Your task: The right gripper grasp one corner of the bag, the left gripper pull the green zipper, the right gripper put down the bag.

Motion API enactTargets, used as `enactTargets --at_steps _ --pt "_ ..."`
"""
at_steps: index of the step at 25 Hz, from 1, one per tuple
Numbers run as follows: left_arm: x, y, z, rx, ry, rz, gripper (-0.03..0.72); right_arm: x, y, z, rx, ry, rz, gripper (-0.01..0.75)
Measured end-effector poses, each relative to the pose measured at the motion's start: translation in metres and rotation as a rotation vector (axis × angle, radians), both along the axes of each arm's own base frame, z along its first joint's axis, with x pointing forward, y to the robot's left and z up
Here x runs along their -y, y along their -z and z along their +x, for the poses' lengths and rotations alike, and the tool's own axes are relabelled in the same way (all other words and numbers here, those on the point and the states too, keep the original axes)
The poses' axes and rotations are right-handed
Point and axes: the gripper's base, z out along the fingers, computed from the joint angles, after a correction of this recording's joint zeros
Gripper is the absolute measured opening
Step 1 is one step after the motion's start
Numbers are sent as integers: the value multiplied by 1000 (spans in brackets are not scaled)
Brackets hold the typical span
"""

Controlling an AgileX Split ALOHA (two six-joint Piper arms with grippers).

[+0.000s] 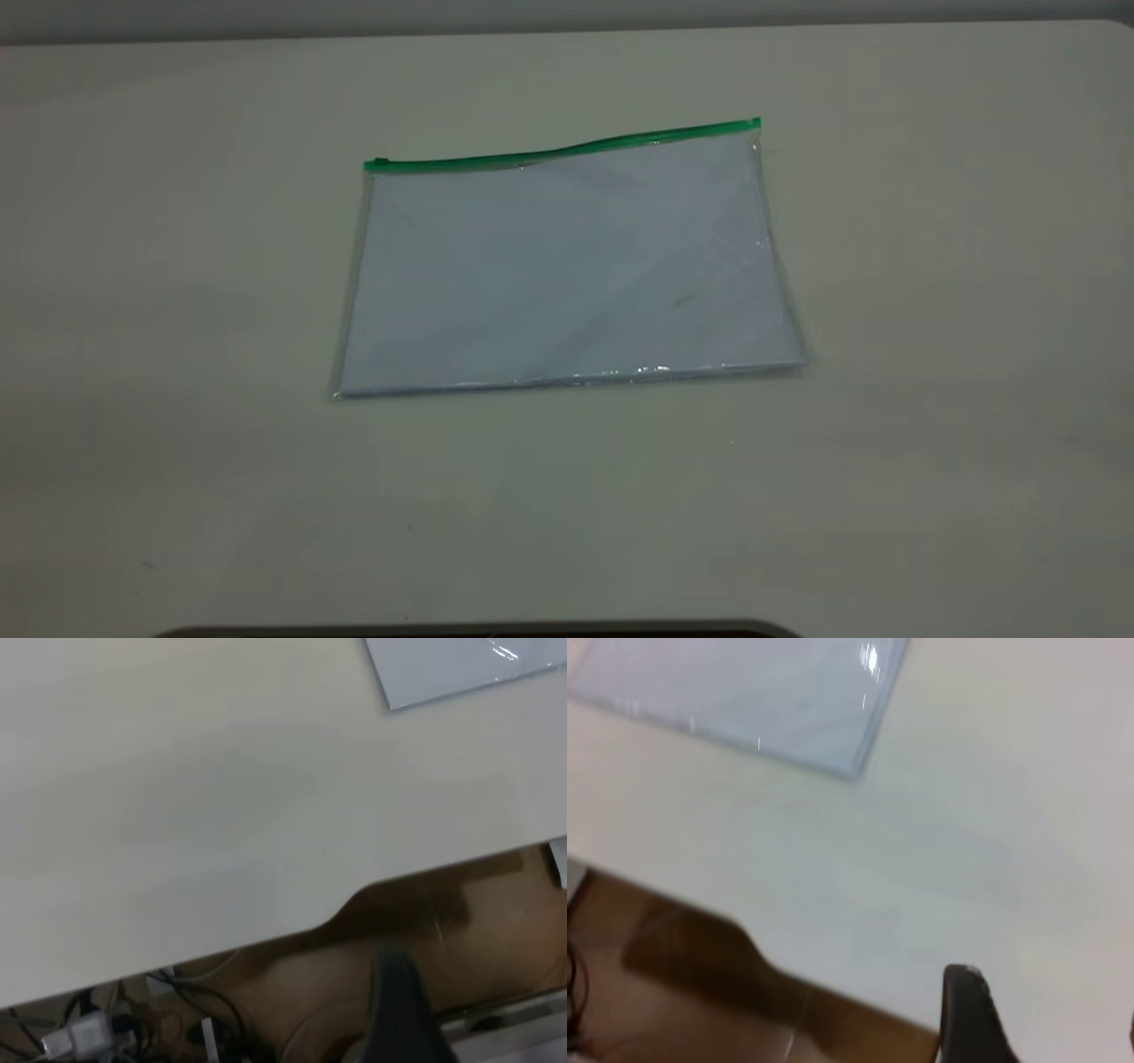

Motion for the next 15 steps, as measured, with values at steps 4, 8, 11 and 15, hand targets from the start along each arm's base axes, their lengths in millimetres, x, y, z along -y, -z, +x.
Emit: enactTargets --at_steps 4,8,11,15 --pt "0 5 2 -2 -11 -5 511 1 0 -2 18 10 3 466" --pt "0 5 3 1 -15 -6 511 1 0 -2 21 10 4 466" --pt "0 5 3 2 -16 -6 511 1 -1 -2 23 10 4 466" --pt "0 5 2 10 -17 -7 511 2 -1 -3 30 42 8 466"
